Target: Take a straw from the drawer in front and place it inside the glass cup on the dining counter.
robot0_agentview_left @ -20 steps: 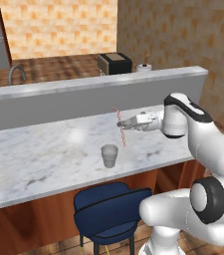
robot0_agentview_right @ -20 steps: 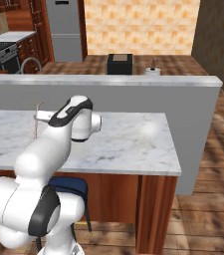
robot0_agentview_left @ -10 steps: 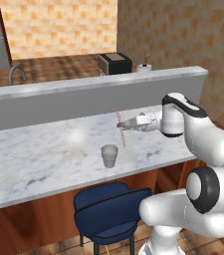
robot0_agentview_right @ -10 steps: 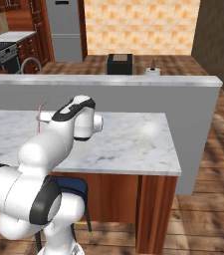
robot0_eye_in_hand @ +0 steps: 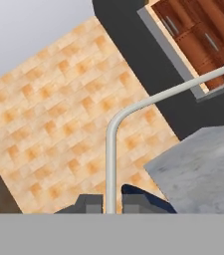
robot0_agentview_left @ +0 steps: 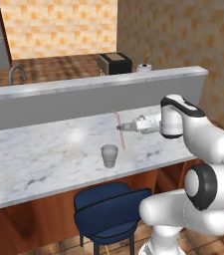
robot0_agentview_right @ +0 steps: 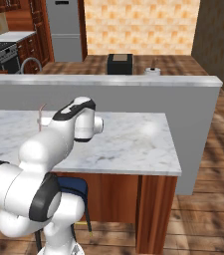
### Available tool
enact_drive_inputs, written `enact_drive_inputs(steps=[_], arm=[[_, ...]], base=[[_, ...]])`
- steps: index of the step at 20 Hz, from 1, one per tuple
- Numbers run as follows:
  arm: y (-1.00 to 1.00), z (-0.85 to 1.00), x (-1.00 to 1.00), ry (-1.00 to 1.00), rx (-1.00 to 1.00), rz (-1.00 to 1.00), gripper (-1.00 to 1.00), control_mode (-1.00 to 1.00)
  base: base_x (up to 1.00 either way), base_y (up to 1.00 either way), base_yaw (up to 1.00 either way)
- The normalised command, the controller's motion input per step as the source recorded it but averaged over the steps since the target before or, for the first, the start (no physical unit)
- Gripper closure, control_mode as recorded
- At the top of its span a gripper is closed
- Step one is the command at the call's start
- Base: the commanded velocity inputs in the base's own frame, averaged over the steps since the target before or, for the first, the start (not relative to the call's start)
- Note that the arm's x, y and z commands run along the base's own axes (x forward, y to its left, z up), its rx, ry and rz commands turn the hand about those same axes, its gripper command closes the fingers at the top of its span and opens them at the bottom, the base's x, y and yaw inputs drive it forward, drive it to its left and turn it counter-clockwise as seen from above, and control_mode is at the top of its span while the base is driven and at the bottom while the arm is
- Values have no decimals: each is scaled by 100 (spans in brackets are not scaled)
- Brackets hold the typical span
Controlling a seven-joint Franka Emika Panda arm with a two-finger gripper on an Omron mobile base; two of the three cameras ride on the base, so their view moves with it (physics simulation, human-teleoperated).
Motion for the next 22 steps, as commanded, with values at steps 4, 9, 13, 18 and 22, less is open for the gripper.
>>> enact_drive_inputs(steps=[4,9,13,18,22], arm=[[0,-3,0,-18,0,0,100,-100],[0,-2,6,-15,0,0,100,-100],[0,-7,2,-13,0,0,100,-100],[0,-14,1,-11,0,0,100,-100],[0,-19,0,-7,0,0,100,-100]], base=[[0,0,0],[0,0,0],[0,0,0],[0,0,0],[0,0,0]])
